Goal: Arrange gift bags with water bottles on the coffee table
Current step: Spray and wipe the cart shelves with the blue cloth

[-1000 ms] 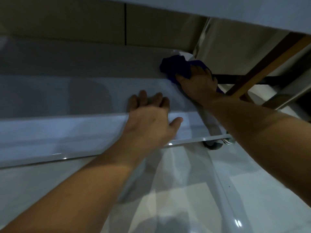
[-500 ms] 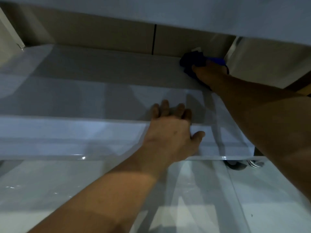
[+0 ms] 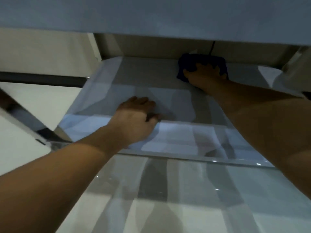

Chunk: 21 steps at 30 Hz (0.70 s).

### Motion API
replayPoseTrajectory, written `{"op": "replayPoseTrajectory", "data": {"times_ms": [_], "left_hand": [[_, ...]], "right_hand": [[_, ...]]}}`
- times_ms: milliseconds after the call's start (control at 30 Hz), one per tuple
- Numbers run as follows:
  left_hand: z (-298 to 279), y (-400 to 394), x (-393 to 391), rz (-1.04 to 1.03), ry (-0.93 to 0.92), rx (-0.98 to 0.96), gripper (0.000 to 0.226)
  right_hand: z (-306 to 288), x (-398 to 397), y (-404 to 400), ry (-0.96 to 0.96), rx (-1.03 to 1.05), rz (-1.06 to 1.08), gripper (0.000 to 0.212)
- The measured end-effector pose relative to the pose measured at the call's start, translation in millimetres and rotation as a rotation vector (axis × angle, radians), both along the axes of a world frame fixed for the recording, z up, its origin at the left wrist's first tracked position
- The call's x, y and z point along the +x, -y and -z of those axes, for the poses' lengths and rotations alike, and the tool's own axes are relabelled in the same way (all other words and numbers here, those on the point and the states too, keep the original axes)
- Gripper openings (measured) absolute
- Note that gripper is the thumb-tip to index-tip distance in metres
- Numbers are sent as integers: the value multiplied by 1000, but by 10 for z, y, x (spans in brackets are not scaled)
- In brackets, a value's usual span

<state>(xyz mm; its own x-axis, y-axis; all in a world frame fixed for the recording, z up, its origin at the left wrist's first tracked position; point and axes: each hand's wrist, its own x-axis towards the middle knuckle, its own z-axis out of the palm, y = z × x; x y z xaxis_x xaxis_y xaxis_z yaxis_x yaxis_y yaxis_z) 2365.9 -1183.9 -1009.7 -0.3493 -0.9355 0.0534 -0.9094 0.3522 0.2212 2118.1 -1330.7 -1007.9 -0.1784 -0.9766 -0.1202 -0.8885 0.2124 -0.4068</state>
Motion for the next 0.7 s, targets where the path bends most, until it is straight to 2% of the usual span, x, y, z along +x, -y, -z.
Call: {"op": "replayPoseTrajectory", "data": {"times_ms": [100, 200, 433, 533, 700], "left_hand": [[92, -140, 683, 12, 20, -92, 62], [214, -334, 1151, -67, 13, -148, 64], [316, -416, 1258, -105, -25, -195, 63], [349, -391, 1286, -109, -9, -208, 62], [304, -345, 1272, -93, 20, -160, 64]], "right_hand": [[23, 716, 34, -50, -14, -61, 84], [0, 1442, 46, -93, 1, -133, 79], [-52, 2762, -88, -162, 14, -250, 77], [-60, 3024, -209, -169, 5, -322, 77], [42, 2916, -407, -180, -95, -415, 71]]}}
